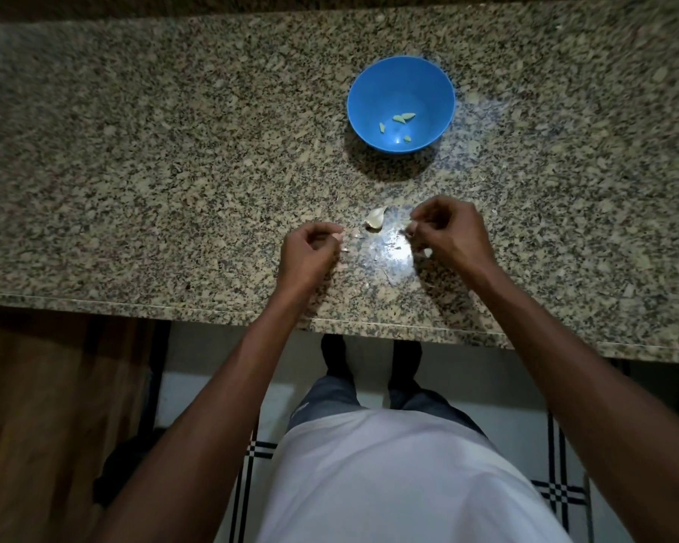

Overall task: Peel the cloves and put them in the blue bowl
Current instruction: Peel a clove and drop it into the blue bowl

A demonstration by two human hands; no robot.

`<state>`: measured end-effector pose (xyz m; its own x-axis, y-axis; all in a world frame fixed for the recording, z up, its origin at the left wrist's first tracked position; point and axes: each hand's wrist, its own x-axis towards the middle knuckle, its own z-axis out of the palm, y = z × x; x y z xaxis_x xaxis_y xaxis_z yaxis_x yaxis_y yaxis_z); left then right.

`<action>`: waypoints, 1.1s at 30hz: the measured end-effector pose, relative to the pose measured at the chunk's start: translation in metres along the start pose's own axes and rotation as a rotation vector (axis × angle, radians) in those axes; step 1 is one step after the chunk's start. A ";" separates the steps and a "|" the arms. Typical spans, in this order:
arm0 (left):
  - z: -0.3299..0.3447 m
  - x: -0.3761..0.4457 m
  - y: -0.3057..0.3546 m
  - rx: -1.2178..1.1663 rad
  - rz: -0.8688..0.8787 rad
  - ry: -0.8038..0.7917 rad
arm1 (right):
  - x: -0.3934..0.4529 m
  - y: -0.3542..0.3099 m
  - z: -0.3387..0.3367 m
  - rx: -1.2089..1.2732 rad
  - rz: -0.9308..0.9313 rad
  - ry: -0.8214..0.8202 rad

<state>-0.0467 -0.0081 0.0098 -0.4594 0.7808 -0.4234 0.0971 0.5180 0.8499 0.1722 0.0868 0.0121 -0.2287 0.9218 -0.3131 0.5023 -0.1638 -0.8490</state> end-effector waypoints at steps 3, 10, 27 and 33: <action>-0.004 0.004 -0.006 0.225 0.180 0.090 | 0.016 -0.002 -0.010 -0.130 -0.080 0.083; 0.003 0.016 -0.013 0.656 0.346 -0.005 | 0.022 0.000 -0.019 -0.394 -0.302 0.058; -0.002 0.029 -0.008 0.643 0.521 -0.082 | -0.030 -0.016 0.050 -0.368 -0.275 0.066; 0.014 0.046 -0.003 0.816 0.555 -0.180 | -0.018 -0.011 0.066 -0.544 -0.238 0.124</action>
<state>-0.0557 0.0307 -0.0163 -0.0312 0.9910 -0.1306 0.8638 0.0924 0.4952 0.1159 0.0488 -0.0004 -0.3046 0.9505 -0.0617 0.8111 0.2249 -0.5399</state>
